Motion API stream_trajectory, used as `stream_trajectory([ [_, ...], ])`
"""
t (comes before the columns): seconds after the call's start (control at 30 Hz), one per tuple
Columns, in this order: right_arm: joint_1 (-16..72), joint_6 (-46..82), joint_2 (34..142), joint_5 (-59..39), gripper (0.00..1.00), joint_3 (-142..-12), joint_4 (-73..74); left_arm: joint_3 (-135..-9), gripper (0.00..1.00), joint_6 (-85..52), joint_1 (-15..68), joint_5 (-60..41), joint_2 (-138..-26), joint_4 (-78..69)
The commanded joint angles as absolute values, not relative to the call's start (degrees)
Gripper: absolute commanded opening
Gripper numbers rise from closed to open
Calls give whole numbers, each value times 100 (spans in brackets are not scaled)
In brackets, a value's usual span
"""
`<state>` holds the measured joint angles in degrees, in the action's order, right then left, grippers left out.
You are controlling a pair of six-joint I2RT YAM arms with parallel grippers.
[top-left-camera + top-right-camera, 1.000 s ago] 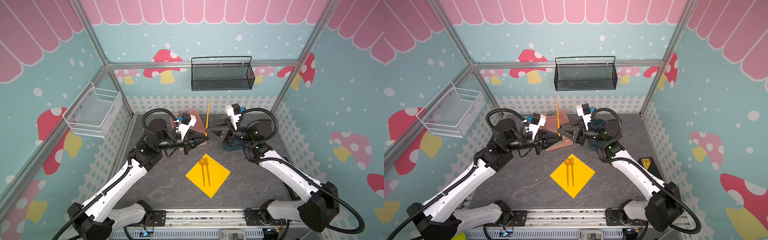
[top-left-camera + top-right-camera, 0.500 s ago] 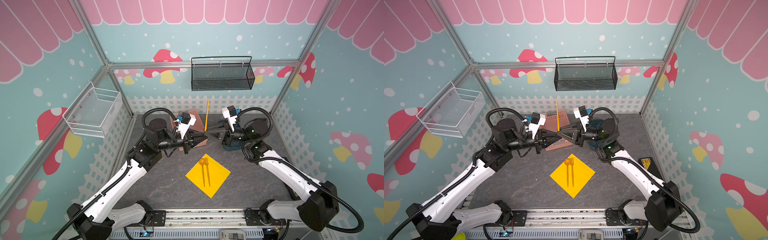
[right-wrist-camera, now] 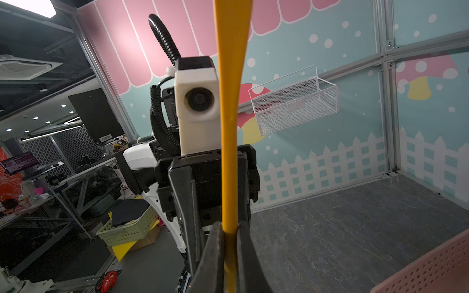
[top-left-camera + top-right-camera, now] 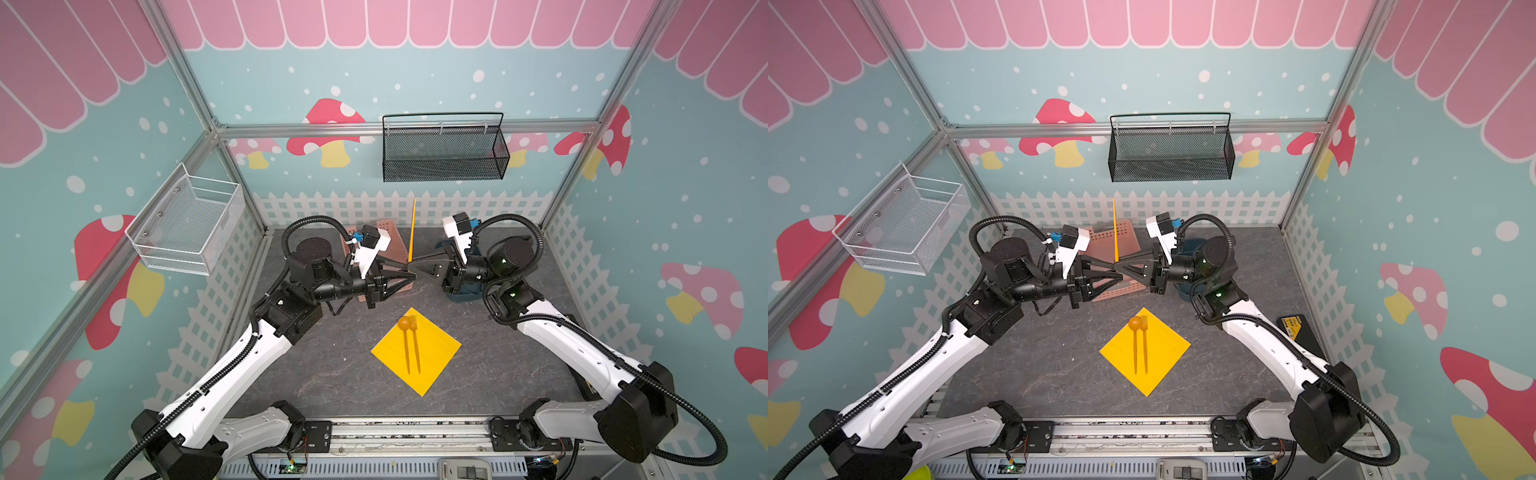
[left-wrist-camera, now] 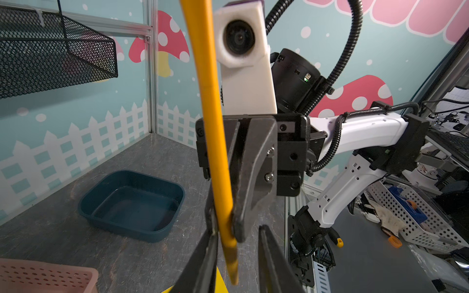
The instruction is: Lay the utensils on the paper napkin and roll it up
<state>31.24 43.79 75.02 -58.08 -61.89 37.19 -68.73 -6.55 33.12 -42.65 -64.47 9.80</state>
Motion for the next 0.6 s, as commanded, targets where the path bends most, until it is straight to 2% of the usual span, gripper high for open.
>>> stream_trajectory([
  [0.0,3180,4145,7462,-5828,0,-6179,3536,-7055,34,-597,3314,-4413,-6284,958],
  [0.2,3179,3875,7406,-6030,0,-6060,3619,-7218,41,-727,3315,-4484,-6275,945],
  [0.57,3176,3452,7075,-6362,0,-5476,4113,-7547,41,-861,3398,-4996,-6394,800],
])
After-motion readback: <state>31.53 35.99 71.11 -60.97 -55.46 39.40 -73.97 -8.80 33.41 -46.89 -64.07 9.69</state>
